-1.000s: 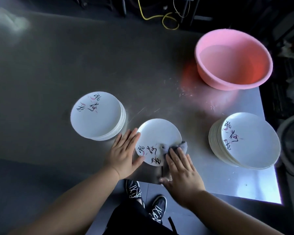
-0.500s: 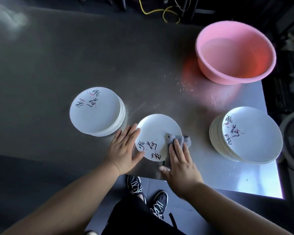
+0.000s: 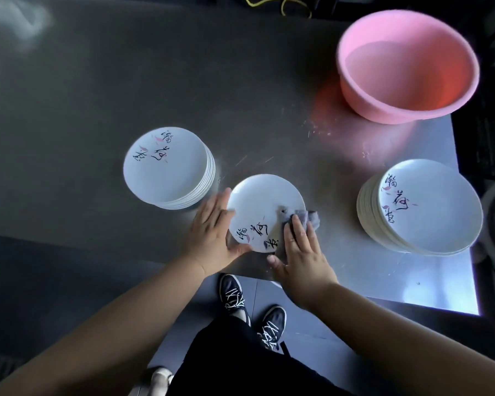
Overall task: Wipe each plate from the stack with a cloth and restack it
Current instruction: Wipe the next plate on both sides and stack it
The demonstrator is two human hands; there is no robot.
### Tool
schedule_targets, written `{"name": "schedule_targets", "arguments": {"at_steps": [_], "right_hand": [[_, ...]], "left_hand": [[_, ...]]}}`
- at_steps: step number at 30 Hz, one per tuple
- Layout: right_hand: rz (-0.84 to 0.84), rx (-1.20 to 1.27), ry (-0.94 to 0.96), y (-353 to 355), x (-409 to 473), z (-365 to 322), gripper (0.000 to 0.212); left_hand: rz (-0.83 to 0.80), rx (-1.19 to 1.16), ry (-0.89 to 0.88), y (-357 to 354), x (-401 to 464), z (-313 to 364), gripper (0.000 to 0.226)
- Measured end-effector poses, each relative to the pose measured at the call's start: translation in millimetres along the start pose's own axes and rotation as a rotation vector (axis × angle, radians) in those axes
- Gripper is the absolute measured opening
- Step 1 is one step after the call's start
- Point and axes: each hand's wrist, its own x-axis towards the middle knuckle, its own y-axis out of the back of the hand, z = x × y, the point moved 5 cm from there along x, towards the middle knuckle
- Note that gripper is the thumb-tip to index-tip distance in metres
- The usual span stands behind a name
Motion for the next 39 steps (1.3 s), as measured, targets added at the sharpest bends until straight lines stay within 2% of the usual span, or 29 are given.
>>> {"name": "schedule_targets", "arguments": {"at_steps": [3,5,6,9,13,15,20,23,27,29,33,36,39], "right_hand": [[0.058,-0.022,0.041,21.0,19.4,8.8,0.099],[0.086,-0.073,0.105,40.4,39.8,16.2,0.084],[0.083,-0.086,0.133,46.3,47.1,18.5,0.079],[0.102,-0.055,0.099,39.8,48.2,15.5,0.081],[0.063,-0.034,-0.032,-1.2,0.9,-10.4,0.098],[0.008,-0.010,-0.039,-10.8,-14.7,-14.9,0.097],[0.156,-0.063,0.037,19.7,31.7,14.8,0.084],[0.118,-0.052,0.039,22.7,37.6,13.8,0.092],[0.037,-0.044,0.024,-1.6,-2.3,1.8,0.101],[-0.007,-0.043,0.051,-0.2,-10.0,8.4,0.097],[0.059,-0.117,0.161,37.1,22.2,35.2,0.086],[0.102,-0.085,0.147,55.8,43.8,47.4,0.077],[0.095,-0.015,0.024,37.9,35.2,34.7,0.088]], "left_hand": [[-0.019,-0.032,-0.126,2.9,-10.3,12.4,0.047],[-0.014,-0.072,-0.144,0.5,-16.6,16.6,0.028],[0.002,-0.087,-0.135,-1.4,-18.6,18.5,0.026],[0.062,-0.139,-0.089,-2.3,-17.8,24.5,0.032],[0.094,-0.188,-0.034,-1.7,-20.3,27.5,0.033],[0.102,-0.207,-0.026,-1.9,-22.4,29.2,0.030],[0.126,-0.143,0.030,-5.2,-22.2,35.3,0.035],[0.109,-0.098,0.118,-8.7,-22.6,44.8,0.038],[0.015,-0.056,0.260,-6.7,-21.9,64.1,0.039],[-0.015,-0.044,0.223,3.5,-18.7,66.3,0.048],[-0.088,-0.024,0.165,14.5,-9.5,36.6,0.060],[-0.101,-0.025,0.064,11.1,-3.6,22.1,0.047],[-0.021,-0.043,0.010,5.3,-1.1,28.8,0.035]]}}
